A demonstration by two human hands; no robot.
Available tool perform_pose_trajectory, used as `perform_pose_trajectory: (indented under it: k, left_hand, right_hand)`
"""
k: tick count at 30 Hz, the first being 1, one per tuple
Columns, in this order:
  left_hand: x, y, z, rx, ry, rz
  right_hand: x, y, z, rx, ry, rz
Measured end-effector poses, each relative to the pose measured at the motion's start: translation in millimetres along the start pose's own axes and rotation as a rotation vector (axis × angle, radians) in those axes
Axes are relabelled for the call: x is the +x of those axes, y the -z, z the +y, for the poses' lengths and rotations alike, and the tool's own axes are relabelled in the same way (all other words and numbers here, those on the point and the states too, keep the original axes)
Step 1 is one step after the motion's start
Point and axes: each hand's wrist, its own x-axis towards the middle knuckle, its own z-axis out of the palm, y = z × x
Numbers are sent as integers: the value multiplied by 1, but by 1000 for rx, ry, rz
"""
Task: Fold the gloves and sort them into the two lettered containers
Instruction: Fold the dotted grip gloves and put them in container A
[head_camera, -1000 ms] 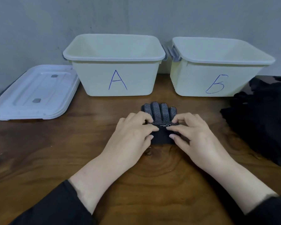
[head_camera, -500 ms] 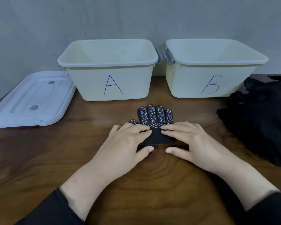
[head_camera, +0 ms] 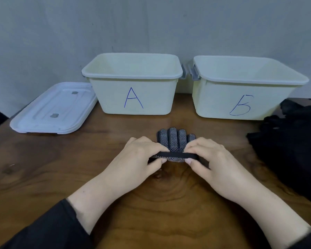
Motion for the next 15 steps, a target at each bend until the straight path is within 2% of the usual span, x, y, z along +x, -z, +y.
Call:
perform_pose_trajectory:
  k: [3,8,12,15]
  left_hand:
    - [-10,5,6,-160,113,-13]
    - [-7,10,11,-491,240,16]
    - [7,2,2,-503,313,115]
    - [16,-3,-8,-346,336,214]
  right_hand:
    - [-3,8,-4,186,-79,-22]
    - [2,8,-8,381,-222,60]
    - [21,2,-2,433,-304,136]
    - [38,-4,12,404,-392,168]
